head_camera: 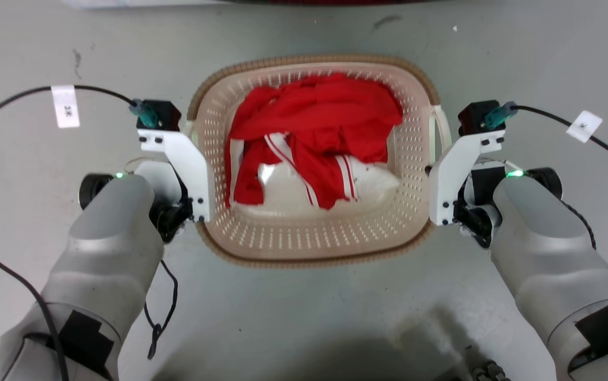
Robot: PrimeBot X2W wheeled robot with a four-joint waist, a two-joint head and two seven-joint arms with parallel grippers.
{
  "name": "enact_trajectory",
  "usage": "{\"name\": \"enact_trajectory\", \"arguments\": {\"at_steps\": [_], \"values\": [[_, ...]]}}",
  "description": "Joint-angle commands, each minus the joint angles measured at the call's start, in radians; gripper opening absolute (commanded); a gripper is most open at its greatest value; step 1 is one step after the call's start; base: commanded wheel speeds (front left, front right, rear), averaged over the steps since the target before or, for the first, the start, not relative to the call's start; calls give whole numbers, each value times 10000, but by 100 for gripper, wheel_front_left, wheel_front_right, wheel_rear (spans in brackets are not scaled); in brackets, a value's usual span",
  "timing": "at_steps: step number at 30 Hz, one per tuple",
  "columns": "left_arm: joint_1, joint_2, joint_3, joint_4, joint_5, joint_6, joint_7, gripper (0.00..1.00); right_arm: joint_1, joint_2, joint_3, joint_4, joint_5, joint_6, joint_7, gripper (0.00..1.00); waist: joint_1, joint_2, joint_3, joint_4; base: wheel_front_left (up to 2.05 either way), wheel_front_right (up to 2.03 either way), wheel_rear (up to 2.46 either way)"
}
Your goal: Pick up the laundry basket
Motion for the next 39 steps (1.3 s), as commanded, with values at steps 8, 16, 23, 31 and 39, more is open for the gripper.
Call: {"name": "enact_trajectory", "arguments": {"at_steps": [8,16,23,31,39], "values": [[586,-210,-342,14,-832,-31,1303,0,532,107,792,-210,898,18,1776,0,-1,-1,-1561,62,0,0,0],[1003,-317,-631,-84,-1487,-35,2416,0,818,132,1196,-4,1355,26,2846,0,-1,-1,-3107,148,0,0,0],[1339,-320,-817,9,-1938,-59,3179,0,1055,124,1291,197,1549,26,3586,0,-1,-1,-4396,200,0,0,0],[1683,-435,-940,307,-2322,-57,3817,0,1460,117,1142,279,1674,24,4374,0,-1,-1,-5640,267,0,0,0],[2012,-546,-1038,430,-2630,-57,4366,0,1891,117,865,298,1612,24,5251,0,-1,-1,-6748,261,0,0,0]]}}
